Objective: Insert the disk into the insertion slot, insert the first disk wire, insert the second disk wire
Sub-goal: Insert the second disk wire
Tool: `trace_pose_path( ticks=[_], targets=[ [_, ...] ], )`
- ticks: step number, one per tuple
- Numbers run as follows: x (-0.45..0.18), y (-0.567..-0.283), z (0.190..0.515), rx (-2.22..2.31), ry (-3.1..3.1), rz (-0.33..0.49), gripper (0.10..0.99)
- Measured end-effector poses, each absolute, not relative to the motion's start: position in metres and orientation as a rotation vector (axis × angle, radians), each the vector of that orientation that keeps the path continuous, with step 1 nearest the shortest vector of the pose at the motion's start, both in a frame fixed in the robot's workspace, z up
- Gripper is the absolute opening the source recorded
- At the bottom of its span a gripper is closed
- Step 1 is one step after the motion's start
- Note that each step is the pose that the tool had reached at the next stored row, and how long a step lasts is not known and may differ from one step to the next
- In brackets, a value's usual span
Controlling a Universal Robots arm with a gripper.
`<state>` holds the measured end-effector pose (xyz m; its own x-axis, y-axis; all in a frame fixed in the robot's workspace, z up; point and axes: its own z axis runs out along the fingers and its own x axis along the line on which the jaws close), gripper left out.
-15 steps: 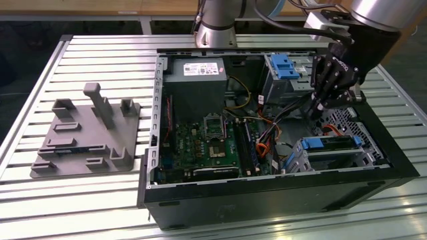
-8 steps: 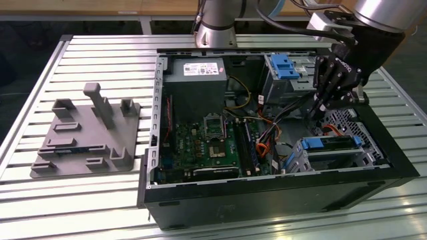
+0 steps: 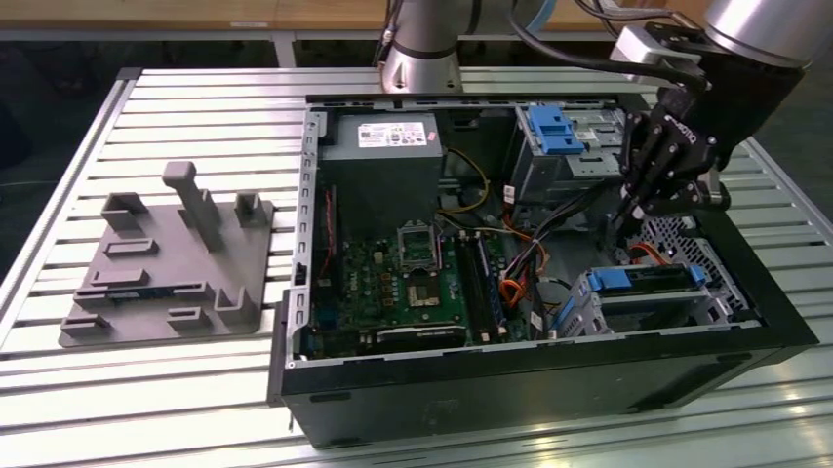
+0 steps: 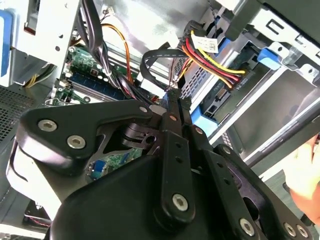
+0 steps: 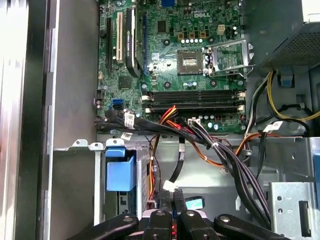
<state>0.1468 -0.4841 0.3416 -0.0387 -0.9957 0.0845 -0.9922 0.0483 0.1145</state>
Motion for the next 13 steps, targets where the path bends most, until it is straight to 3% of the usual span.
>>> trace_pose_path(
  ticks=[13],
  targets=[
    [0.161, -0.496, 0.340, 2.080, -2.181, -0.059, 0.145]
  ],
)
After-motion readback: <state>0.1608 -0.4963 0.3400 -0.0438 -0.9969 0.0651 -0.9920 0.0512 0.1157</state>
